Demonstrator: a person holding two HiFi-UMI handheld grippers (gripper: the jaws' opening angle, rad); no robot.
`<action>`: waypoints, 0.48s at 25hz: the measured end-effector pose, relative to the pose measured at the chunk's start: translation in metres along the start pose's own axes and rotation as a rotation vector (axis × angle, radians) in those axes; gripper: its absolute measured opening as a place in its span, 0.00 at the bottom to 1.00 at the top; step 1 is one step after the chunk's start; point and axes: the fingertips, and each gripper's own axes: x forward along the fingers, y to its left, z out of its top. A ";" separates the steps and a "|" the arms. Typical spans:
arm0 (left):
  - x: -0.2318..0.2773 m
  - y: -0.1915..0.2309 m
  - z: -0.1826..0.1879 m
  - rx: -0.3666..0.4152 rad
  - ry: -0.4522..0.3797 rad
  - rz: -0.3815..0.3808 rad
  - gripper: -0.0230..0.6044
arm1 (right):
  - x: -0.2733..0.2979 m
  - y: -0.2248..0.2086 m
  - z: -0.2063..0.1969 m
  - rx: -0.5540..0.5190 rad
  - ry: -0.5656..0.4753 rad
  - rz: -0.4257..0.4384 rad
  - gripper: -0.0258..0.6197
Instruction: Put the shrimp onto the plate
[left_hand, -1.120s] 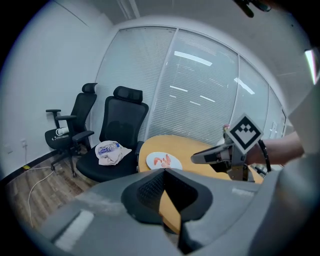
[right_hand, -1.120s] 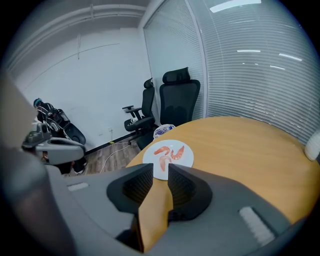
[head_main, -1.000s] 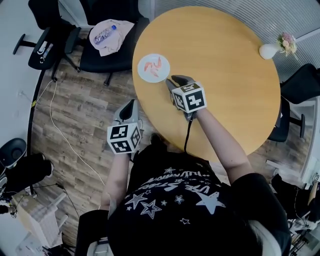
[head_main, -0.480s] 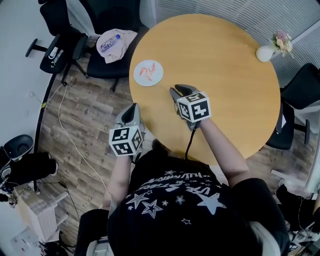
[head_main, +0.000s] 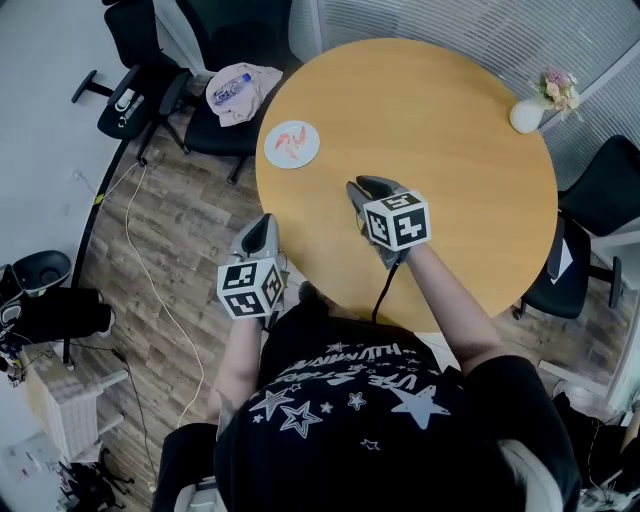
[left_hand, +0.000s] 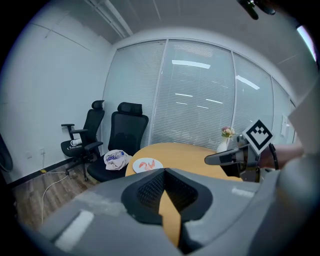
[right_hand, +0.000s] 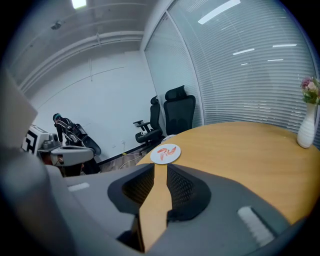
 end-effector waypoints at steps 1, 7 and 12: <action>-0.004 -0.004 -0.001 -0.001 -0.007 0.008 0.04 | -0.005 0.001 -0.001 -0.007 -0.001 0.008 0.17; -0.031 -0.037 -0.015 -0.019 -0.042 0.052 0.04 | -0.039 0.008 -0.014 -0.051 -0.006 0.057 0.16; -0.054 -0.066 -0.030 -0.038 -0.059 0.081 0.04 | -0.071 0.005 -0.029 -0.093 -0.003 0.078 0.16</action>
